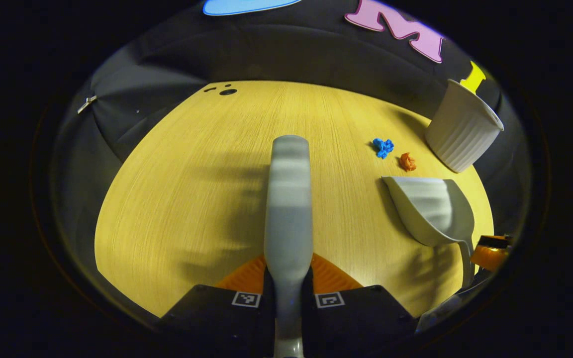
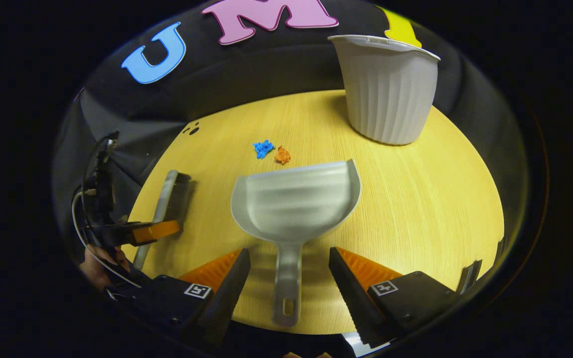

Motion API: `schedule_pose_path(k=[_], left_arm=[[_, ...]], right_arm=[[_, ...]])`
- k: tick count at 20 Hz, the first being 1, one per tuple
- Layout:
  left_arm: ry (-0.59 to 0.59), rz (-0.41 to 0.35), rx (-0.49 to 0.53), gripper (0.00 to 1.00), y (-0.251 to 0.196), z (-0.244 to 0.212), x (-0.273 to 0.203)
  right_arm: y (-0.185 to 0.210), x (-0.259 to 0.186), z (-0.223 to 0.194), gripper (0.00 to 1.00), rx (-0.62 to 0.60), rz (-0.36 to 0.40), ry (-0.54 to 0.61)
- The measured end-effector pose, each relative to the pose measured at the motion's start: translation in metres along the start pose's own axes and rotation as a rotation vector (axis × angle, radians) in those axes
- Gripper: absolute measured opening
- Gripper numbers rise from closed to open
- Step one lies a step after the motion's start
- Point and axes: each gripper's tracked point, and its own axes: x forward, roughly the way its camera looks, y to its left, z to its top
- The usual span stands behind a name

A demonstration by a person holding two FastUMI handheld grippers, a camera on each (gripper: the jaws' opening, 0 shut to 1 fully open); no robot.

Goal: Pick up the small broom and dustpan from the desktop, sweep the trash into the dustpan with the broom, and then empty the trash into the garbage bin.

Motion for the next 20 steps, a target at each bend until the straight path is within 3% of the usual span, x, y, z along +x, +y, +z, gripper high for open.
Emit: schedule_pose_path(k=[8, 10, 12, 13, 14, 15, 20], left_arm=[[-0.054, 0.060, -0.020, 0.25, 0.022, 0.005, -0.034], [-0.054, 0.070, -0.014, 0.26, 0.024, 0.004, -0.037], [-0.053, 0.071, -0.016, 0.26, 0.022, 0.002, -0.039], [-0.050, 0.071, -0.015, 0.25, 0.020, 0.001, -0.039], [-0.045, 0.073, -0.011, 0.26, 0.019, -0.002, -0.038], [-0.041, 0.073, -0.007, 0.26, 0.018, -0.003, -0.038], [-0.030, 0.060, 0.015, 0.26, 0.006, -0.001, -0.032]], right_arm=[[-0.009, 0.045, -0.032, 0.98, -0.003, -0.075, 0.143], [-0.011, 0.051, -0.029, 0.93, 0.019, -0.103, 0.153], [-0.007, 0.057, -0.025, 0.86, 0.053, -0.105, 0.163], [-0.009, 0.060, -0.019, 0.73, 0.062, -0.115, 0.152], [-0.007, 0.061, -0.020, 0.74, 0.067, -0.113, 0.165], [-0.008, 0.062, -0.016, 0.58, 0.072, -0.116, 0.158], [-0.009, 0.063, -0.015, 0.38, 0.067, -0.070, 0.170]])
